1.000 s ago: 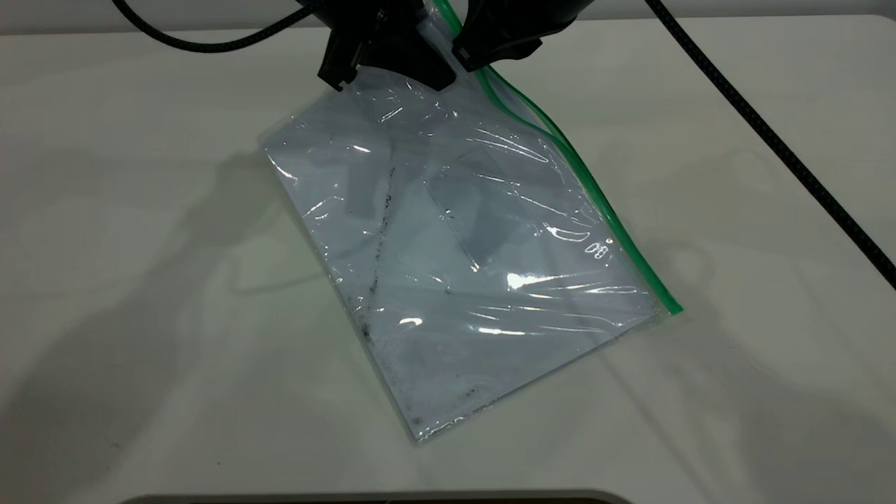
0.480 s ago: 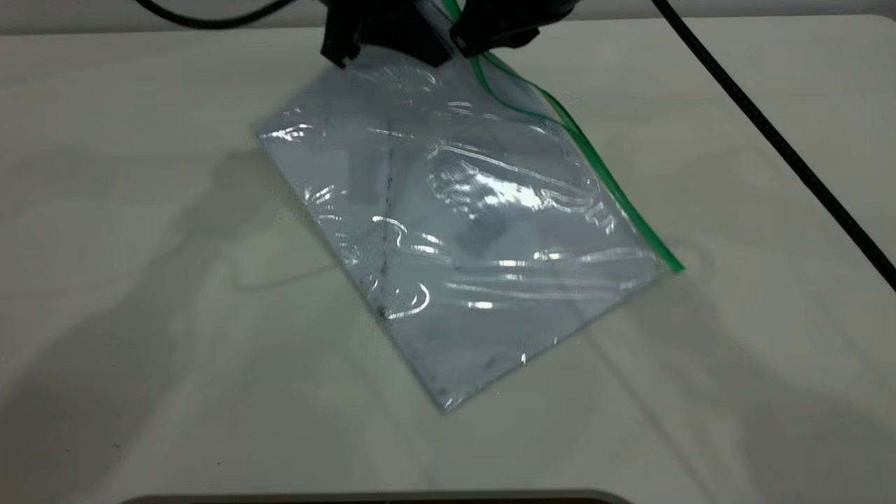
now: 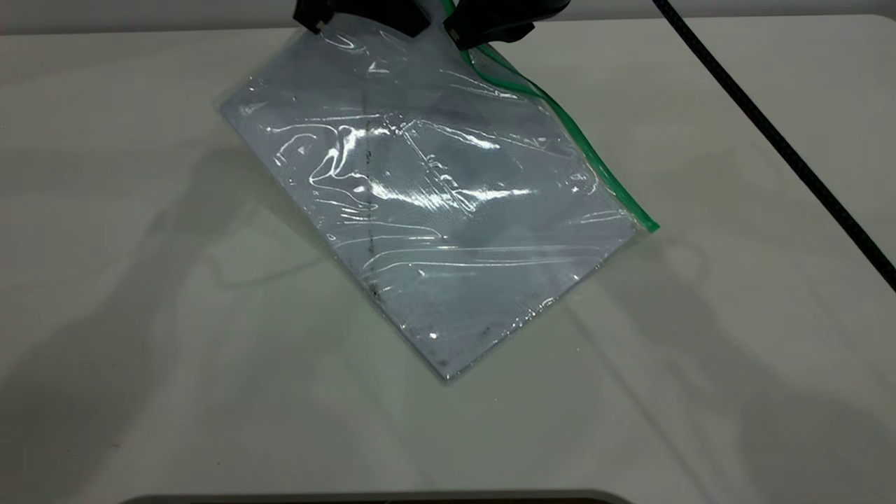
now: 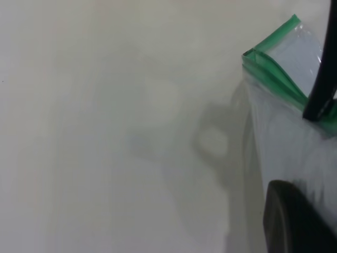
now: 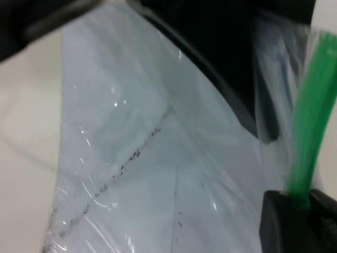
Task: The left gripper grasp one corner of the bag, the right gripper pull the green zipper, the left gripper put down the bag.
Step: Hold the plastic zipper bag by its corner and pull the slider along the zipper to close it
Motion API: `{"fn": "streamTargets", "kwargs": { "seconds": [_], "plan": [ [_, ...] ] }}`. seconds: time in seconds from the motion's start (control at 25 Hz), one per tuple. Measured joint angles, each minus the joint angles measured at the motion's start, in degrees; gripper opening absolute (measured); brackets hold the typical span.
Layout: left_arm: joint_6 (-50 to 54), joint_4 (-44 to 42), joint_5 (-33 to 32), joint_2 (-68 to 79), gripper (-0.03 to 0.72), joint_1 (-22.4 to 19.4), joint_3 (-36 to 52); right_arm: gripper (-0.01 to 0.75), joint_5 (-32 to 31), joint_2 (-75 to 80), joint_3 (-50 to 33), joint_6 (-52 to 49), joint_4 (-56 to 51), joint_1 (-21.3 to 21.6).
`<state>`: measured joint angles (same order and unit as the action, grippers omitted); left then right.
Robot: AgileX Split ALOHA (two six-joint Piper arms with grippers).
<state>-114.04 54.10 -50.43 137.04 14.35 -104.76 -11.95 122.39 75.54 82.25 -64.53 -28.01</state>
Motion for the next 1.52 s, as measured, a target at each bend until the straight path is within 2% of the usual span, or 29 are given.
{"fn": "streamTargets", "kwargs": {
  "seconds": [0.96, 1.08, 1.36, 1.52],
  "plan": [
    [1.31, 0.0, -2.61, -1.15, 0.053, -2.6, 0.0, 0.099, -0.83, 4.28, -0.54, -0.61, 0.87, 6.89],
    [1.31, 0.0, -2.72, -1.15, 0.053, -2.6, 0.0, 0.161, -1.15, 3.35, -0.54, -0.61, 0.95, 6.95],
    [1.31, -0.13, -2.72, -1.15, 0.053, -2.6, 0.0, 0.453, -5.36, 1.53, -0.54, -0.55, 0.36, 6.7],
    [1.31, -0.39, -2.72, -1.15, 0.053, -2.31, 0.0, 0.499, -6.8, 1.41, -0.19, 0.86, -2.25, 5.38]
  ]
}}
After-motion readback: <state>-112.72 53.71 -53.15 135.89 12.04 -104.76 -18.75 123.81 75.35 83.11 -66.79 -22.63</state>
